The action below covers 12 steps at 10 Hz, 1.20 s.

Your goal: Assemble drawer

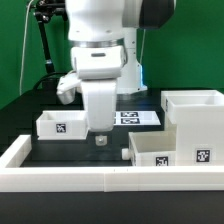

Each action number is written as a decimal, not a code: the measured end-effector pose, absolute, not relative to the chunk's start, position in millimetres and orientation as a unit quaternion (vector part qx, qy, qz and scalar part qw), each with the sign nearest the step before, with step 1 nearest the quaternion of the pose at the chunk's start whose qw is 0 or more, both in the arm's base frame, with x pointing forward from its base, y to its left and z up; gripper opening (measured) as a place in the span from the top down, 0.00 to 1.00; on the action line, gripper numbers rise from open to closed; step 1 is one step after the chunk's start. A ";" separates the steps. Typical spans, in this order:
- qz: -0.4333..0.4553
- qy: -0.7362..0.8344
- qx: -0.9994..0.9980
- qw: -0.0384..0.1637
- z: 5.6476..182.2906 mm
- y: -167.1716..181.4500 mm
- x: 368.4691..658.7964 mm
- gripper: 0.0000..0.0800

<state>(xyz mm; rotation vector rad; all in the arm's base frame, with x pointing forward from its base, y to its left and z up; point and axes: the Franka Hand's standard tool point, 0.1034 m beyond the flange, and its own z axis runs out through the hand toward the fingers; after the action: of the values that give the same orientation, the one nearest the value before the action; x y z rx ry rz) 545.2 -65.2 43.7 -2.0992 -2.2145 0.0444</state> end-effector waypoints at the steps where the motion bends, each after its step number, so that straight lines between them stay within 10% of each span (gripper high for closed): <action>1: 0.008 -0.722 -0.690 0.052 42.3 -68.0 544.0 0.19; 4: -0.020 -0.704 -0.703 0.096 28.0 -70.4 538.0 0.19; 12: -0.015 -0.650 -0.752 0.109 27.8 -11.9 544.3 0.19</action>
Offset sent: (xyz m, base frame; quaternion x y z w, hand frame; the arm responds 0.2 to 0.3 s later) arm 0.0064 0.0338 -0.0119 0.0026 0.1572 0.0250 0.9872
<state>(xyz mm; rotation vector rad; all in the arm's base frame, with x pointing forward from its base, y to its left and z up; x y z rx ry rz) 544.3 -11.9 27.8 -2.2106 -1.9116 -0.0451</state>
